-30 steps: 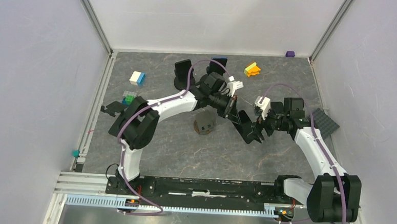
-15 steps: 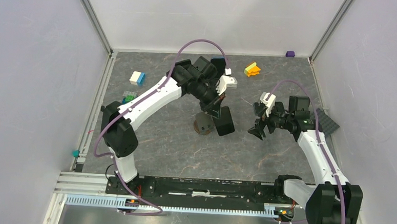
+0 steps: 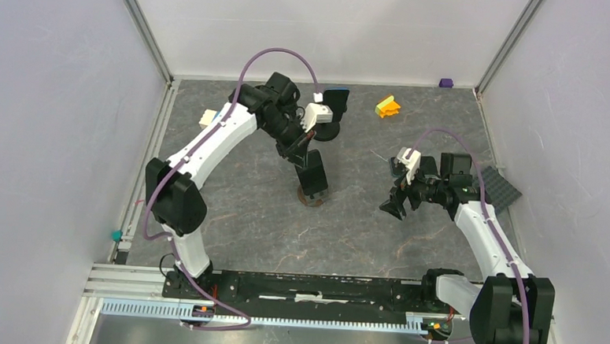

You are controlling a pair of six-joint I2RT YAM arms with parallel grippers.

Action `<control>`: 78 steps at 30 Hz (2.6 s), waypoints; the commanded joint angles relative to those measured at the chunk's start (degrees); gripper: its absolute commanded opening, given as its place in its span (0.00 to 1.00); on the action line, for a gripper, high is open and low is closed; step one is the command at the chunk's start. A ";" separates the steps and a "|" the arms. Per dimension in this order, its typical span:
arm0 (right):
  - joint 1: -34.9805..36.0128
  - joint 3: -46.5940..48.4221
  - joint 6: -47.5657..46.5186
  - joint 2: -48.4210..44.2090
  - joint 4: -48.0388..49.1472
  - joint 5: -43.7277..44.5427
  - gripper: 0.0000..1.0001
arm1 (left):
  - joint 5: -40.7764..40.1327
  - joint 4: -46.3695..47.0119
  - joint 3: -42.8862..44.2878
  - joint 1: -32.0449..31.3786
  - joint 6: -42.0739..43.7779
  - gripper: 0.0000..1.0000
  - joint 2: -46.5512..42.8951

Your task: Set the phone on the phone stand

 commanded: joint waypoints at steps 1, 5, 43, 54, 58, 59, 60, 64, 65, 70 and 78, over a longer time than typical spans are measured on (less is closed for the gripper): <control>-0.23 -0.50 -0.40 0.26 1.85 -1.43 0.98 | 5.95 -2.75 3.62 0.70 4.12 0.02 0.52; -0.23 -0.59 -0.37 0.61 1.82 -1.35 0.98 | 7.53 -4.88 4.64 0.74 4.80 0.02 2.04; -0.22 -1.08 -1.79 1.44 0.31 -1.34 0.98 | 5.04 2.26 -0.11 0.97 2.95 0.02 5.77; -0.19 -1.11 -1.90 1.50 0.14 -1.34 0.98 | 4.15 3.61 -1.94 0.92 3.04 0.02 6.15; -0.23 -1.12 -1.98 1.49 0.16 -1.35 0.98 | 3.94 3.98 -2.07 0.88 2.94 0.02 6.13; -0.22 -1.11 -1.94 1.45 0.12 -1.41 0.98 | 3.82 4.14 -2.12 0.88 2.72 0.02 6.06; -0.23 -1.12 -1.94 1.54 0.16 -1.43 0.98 | 3.85 4.45 -2.25 0.88 2.54 0.02 5.91; -0.21 -1.12 -1.94 1.53 0.16 -1.39 0.98 | 3.58 5.27 -3.02 0.63 2.34 0.02 5.60; -0.25 -1.14 -1.94 1.58 0.12 -1.37 0.98 | 3.57 5.28 -3.11 0.62 2.36 0.02 5.60; -0.24 -1.12 -2.03 1.75 0.03 -1.35 0.98 | 3.50 5.31 -3.56 0.09 2.39 0.03 6.05; -0.23 -1.03 -2.29 1.72 -0.23 -1.34 0.98 | 2.07 5.26 -3.21 0.00 2.28 0.30 5.74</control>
